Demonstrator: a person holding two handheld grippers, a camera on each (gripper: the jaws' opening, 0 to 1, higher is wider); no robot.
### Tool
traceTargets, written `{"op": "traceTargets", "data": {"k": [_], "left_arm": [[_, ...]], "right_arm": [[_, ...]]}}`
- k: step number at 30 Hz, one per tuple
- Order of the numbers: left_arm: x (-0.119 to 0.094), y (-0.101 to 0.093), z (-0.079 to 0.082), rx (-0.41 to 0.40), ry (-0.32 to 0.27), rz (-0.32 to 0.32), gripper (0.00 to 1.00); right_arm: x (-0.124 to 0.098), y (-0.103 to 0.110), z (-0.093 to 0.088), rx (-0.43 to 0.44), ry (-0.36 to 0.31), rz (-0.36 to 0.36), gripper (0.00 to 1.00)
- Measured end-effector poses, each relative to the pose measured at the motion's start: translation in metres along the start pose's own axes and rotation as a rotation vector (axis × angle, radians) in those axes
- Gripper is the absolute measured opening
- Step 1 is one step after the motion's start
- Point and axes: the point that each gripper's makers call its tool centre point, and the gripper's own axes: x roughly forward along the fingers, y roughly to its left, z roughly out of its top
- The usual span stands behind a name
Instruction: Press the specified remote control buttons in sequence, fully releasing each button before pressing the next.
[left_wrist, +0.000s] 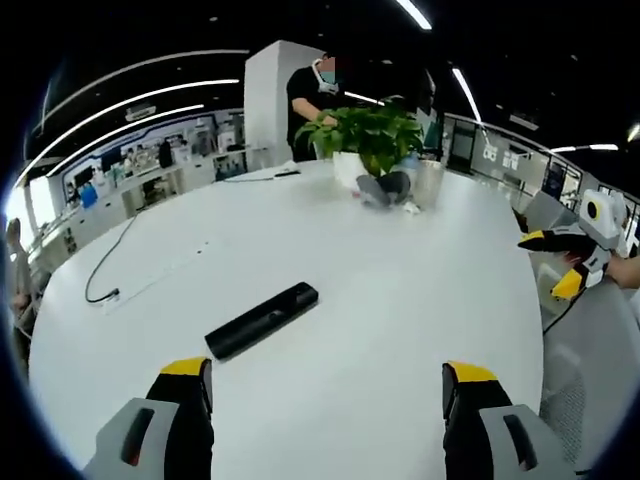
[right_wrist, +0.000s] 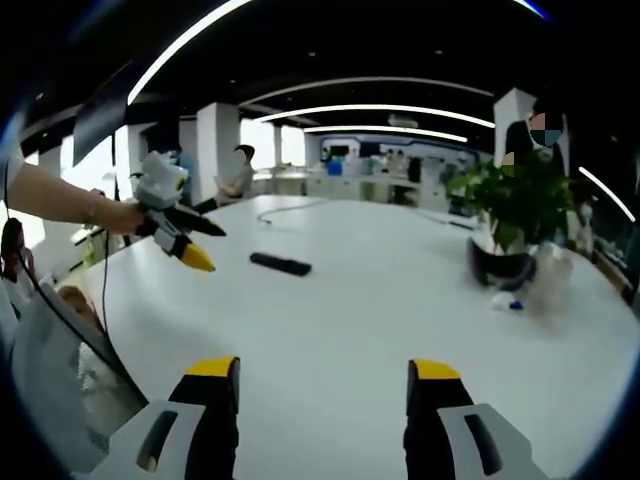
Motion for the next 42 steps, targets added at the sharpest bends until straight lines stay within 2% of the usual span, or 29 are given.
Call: {"op": "traceTargets", "data": {"k": [9, 16, 20, 23, 30, 33, 37, 42], "left_arm": [[0.004, 0.005, 0.003, 0.037, 0.019, -0.014, 0.99], [0.010, 0.009, 0.014, 0.116, 0.027, -0.036, 0.98], [0.017, 0.007, 0.015, 0.169, 0.053, -0.065, 0.96], [0.022, 0.009, 0.014, 0.203, 0.082, -0.058, 0.96], [0.032, 0.014, 0.024, 0.176, 0.060, -0.077, 0.96], [0.037, 0.019, 0.019, 0.157, 0.095, -0.095, 0.96], [0.038, 0.025, 0.021, 0.130, 0.107, -0.106, 0.96], [0.040, 0.033, 0.025, 0.146, 0.108, -0.098, 0.94]], "right_arm": [[0.000, 0.001, -0.001, 0.004, 0.007, 0.010, 0.63], [0.000, 0.002, -0.002, -0.003, 0.011, 0.012, 0.63], [0.000, 0.000, -0.002, 0.003, 0.008, 0.005, 0.63], [0.000, -0.002, -0.002, 0.006, 0.008, -0.002, 0.63], [0.000, -0.001, -0.001, 0.006, 0.004, -0.004, 0.64], [0.000, -0.002, -0.001, 0.007, 0.004, -0.005, 0.64], [0.001, 0.000, -0.003, -0.002, 0.017, 0.001, 0.63], [0.002, 0.001, -0.004, -0.004, 0.022, 0.004, 0.63]]}}
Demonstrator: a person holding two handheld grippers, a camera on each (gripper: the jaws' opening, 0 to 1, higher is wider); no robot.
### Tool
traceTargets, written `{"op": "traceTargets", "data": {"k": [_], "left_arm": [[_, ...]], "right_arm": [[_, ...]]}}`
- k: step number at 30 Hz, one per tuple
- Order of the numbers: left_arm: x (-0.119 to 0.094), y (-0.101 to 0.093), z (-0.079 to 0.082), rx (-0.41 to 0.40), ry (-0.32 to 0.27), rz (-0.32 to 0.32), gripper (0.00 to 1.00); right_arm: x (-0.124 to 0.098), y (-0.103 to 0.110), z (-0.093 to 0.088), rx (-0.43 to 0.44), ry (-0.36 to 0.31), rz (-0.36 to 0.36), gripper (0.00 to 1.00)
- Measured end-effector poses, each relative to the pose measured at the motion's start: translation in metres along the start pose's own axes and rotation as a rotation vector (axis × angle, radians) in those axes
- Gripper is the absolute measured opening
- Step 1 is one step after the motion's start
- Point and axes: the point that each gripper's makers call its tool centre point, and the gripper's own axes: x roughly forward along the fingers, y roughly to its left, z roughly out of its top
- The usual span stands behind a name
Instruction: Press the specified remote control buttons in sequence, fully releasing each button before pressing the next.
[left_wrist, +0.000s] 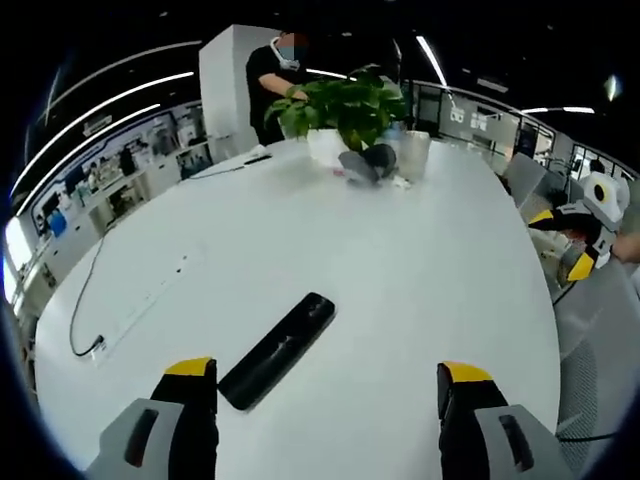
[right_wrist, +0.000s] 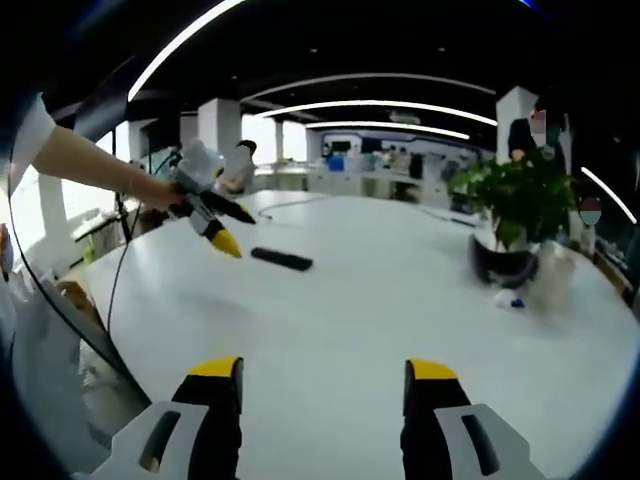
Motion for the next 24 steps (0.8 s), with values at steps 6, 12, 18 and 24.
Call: {"op": "traceTargets", "data": {"k": [6, 12, 18, 24], "left_arm": [[0.004, 0.005, -0.008, 0.030, 0.055, -0.004, 0.93], [0.008, 0.011, -0.008, 0.064, 0.085, -0.012, 0.92], [0.014, 0.013, -0.004, 0.041, 0.093, -0.037, 0.92], [0.018, 0.022, 0.005, 0.028, 0.081, -0.039, 0.92]], "right_arm": [[0.001, 0.002, -0.002, -0.002, 0.011, 0.009, 0.63], [0.002, 0.002, -0.004, -0.006, 0.021, 0.013, 0.62], [0.003, 0.002, -0.006, -0.004, 0.033, 0.013, 0.62], [0.004, 0.003, -0.008, -0.007, 0.047, 0.019, 0.62]]}}
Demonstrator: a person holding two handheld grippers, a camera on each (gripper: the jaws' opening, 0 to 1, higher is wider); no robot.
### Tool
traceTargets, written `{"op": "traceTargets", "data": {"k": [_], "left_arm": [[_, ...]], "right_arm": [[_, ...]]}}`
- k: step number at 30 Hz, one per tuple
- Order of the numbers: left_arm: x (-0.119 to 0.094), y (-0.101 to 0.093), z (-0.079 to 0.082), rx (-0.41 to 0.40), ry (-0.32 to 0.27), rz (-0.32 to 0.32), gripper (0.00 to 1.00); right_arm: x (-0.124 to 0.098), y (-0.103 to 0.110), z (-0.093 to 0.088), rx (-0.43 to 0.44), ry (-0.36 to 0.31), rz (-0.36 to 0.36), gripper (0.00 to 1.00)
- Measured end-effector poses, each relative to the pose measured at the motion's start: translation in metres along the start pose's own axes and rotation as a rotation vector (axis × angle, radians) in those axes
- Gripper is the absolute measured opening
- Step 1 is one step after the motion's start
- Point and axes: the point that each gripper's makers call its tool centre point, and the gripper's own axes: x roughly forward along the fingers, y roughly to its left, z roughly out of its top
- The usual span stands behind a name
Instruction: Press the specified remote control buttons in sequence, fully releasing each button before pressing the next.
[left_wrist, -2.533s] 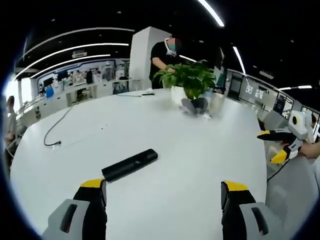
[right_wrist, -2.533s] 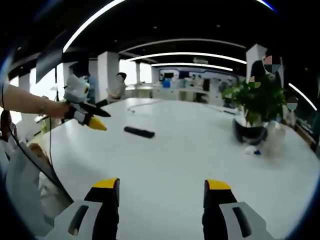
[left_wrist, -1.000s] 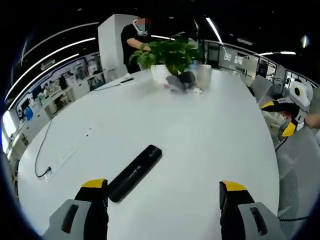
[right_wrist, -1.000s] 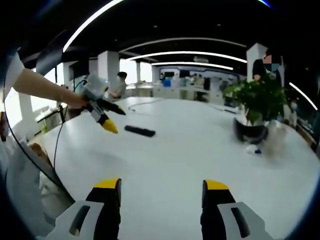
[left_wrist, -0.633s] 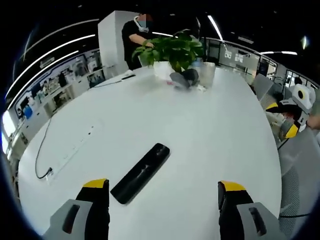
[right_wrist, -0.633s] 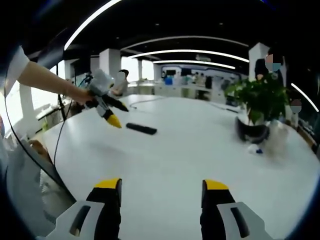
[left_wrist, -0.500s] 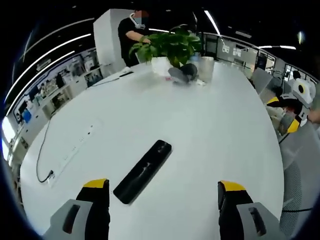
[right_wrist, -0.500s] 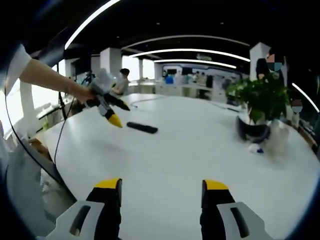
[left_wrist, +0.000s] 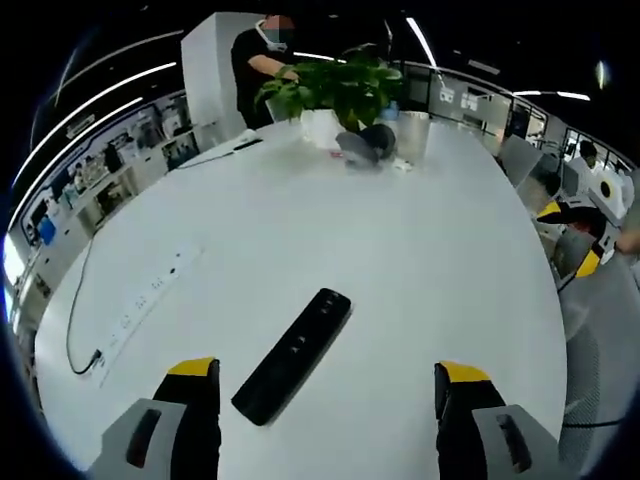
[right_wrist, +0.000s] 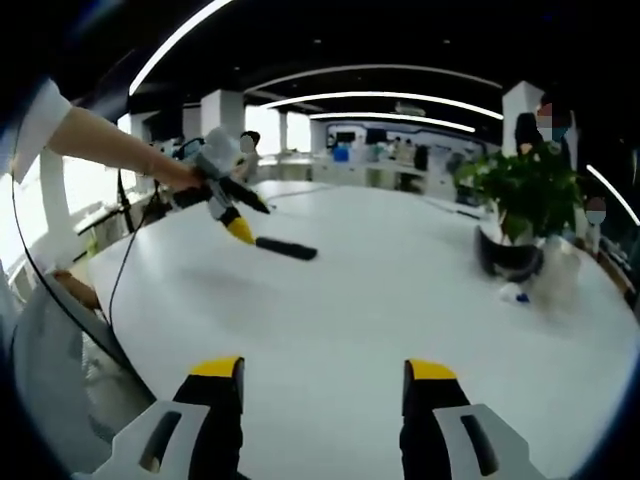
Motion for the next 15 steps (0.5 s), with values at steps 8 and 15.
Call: {"op": "traceTargets", "data": {"k": [8, 15], "left_arm": [[0.0031, 0.0061, -0.0011, 0.016, 0.021, -0.007, 0.92], [0.0088, 0.0076, -0.0049, 0.036, 0.043, -0.016, 0.91]], "right_arm": [[-0.0005, -0.0019, -0.0010, 0.012, 0.002, -0.006, 0.60], [0.0002, -0.0014, -0.0038, 0.009, 0.015, -0.004, 0.60]]}}
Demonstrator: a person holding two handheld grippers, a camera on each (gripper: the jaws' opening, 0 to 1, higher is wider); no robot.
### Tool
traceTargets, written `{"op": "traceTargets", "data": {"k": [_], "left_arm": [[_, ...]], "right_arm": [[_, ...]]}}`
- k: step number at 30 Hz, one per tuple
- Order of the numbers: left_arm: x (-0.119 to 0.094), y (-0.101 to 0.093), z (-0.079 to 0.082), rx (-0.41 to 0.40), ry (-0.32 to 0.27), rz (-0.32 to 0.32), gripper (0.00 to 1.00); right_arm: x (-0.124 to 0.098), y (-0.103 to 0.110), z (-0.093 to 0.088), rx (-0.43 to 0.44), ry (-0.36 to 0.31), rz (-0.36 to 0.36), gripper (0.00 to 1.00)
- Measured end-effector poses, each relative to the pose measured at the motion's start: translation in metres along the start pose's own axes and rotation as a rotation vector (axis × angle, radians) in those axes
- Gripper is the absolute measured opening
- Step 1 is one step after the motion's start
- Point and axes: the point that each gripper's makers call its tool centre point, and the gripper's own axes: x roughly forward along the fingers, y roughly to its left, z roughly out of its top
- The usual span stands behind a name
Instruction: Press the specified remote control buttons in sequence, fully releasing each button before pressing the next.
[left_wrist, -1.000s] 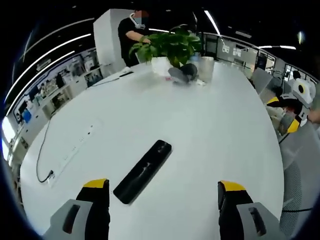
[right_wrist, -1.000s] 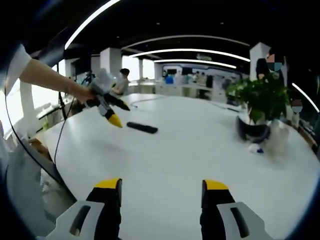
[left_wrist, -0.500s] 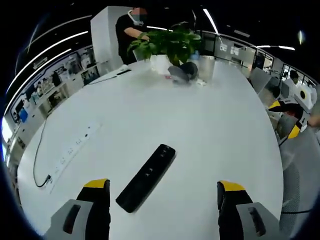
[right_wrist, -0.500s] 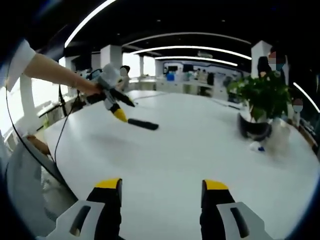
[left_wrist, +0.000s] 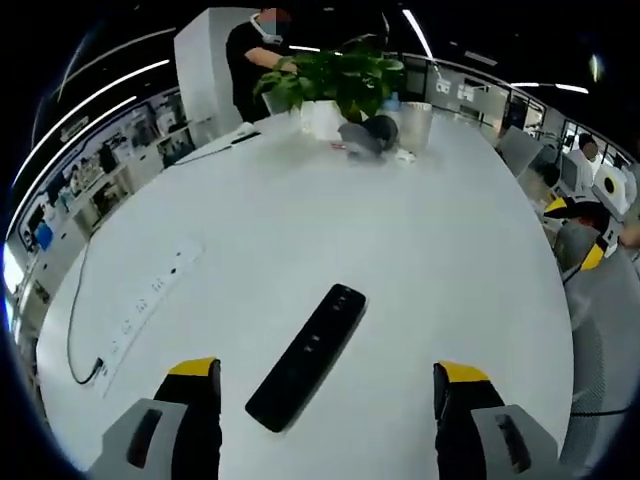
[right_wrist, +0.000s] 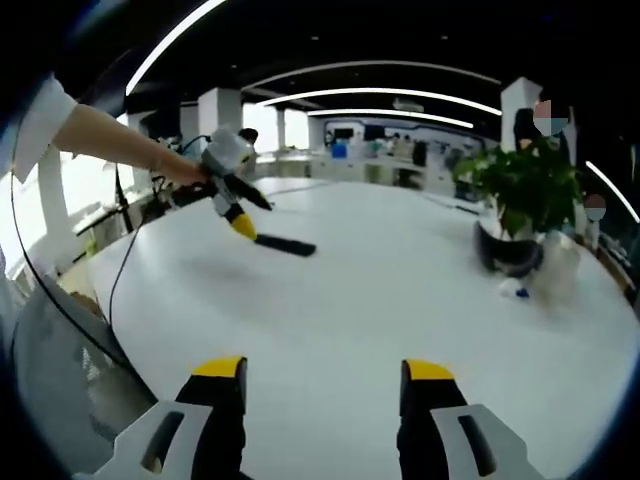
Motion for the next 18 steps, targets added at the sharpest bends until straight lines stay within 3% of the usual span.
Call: {"op": "traceTargets", "data": {"k": [18], "left_arm": [[0.019, 0.013, 0.001, 0.071, 0.050, -0.023, 0.87]], "right_arm": [[0.003, 0.002, -0.006, 0.002, 0.036, 0.012, 0.58]]}}
